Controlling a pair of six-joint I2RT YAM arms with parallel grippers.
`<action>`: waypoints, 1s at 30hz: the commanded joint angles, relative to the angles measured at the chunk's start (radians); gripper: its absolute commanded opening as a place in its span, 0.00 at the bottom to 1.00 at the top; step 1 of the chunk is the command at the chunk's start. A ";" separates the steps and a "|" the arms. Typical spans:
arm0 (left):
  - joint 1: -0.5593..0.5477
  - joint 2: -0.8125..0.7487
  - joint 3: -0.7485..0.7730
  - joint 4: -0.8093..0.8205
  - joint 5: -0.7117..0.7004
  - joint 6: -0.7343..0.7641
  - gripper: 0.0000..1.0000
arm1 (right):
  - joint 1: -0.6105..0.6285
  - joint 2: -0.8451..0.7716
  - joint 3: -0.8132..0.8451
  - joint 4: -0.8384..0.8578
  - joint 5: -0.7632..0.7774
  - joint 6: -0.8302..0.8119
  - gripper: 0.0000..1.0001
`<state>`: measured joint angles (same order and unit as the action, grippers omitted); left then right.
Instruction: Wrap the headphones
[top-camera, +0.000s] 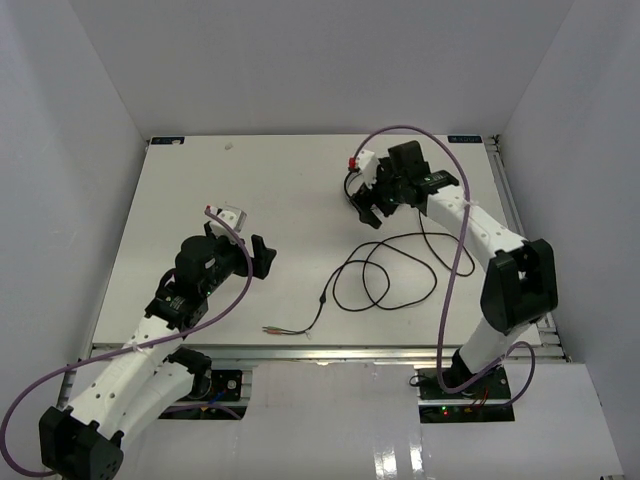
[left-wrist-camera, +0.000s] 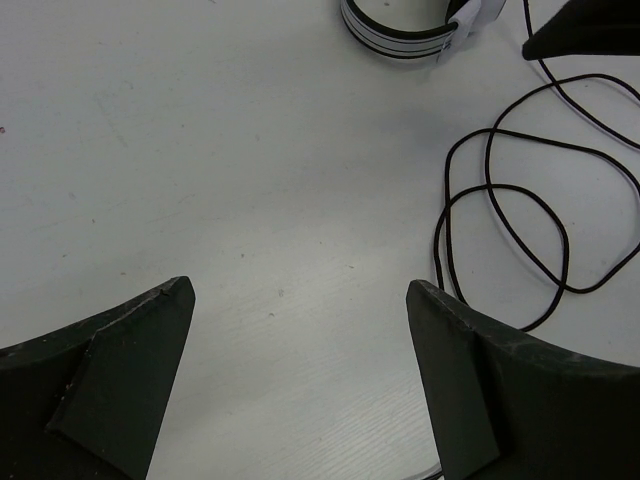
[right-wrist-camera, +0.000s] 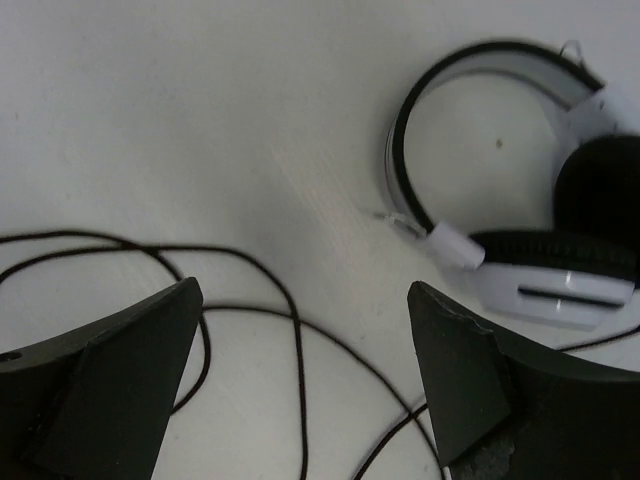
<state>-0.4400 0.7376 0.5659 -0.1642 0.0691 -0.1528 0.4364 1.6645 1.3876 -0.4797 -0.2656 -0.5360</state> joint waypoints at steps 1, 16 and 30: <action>0.003 -0.029 0.028 -0.001 -0.052 0.016 0.98 | 0.051 0.192 0.224 -0.046 0.044 -0.086 0.90; 0.004 -0.058 0.020 0.014 -0.082 0.030 0.98 | 0.066 0.638 0.560 0.000 0.287 0.135 0.53; 0.004 -0.070 0.019 0.014 -0.086 0.030 0.98 | 0.112 0.378 0.198 -0.403 -0.016 -0.844 0.08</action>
<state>-0.4400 0.6836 0.5655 -0.1570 -0.0127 -0.1307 0.4938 2.2454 1.8182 -0.6130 -0.1824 -0.8363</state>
